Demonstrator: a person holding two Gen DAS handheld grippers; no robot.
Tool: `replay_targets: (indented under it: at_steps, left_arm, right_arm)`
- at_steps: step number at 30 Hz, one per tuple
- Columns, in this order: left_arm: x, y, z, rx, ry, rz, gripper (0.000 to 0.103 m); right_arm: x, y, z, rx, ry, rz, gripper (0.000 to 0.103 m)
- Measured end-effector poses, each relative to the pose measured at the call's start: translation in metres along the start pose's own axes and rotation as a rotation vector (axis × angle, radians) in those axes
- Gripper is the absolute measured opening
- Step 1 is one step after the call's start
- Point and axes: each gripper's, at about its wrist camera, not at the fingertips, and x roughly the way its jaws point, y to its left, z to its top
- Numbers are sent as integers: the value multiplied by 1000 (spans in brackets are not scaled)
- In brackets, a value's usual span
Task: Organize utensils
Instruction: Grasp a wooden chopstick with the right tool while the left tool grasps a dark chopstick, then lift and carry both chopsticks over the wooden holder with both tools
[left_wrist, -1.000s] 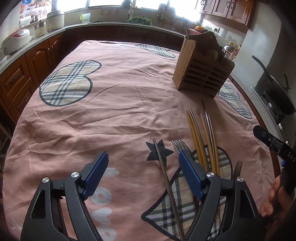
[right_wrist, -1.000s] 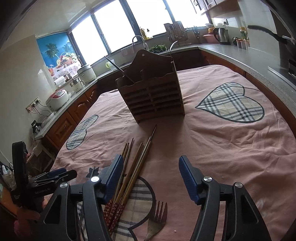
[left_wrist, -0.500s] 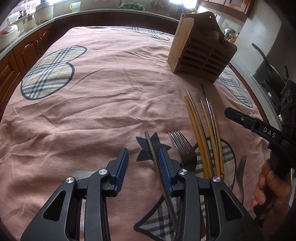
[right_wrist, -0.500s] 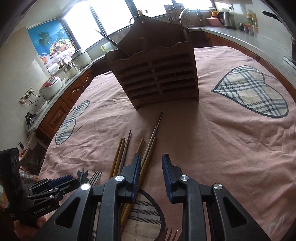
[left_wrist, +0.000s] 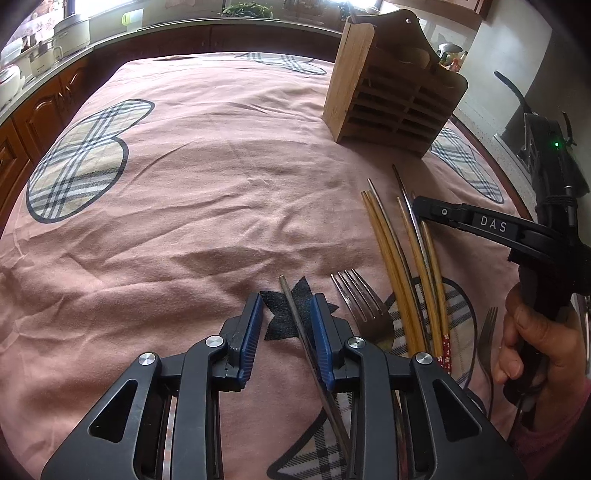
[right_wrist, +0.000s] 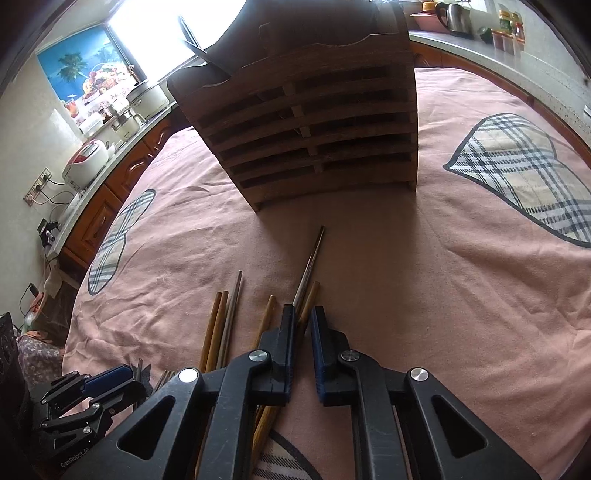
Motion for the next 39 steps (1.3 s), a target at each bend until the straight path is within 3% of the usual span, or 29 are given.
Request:
replay_targets:
  at_steps: [2,6,18,39]
  left_arm:
    - [2,-3,1,20,1,15,25]
    - [5,-6,1,47,2,30,8]
    - [-27,0,0,-4,-35,-79,6]
    - [-144,-4,11,-11,-292,-166,3]
  right_arm:
    - [2,2,3,-8,10,1,9]
    - [-1,0,2,-1,4,13,8]
    - [-56,-3,1,10,-104,71,5]
    - [-149,24,-2,-32,-299,150,5]
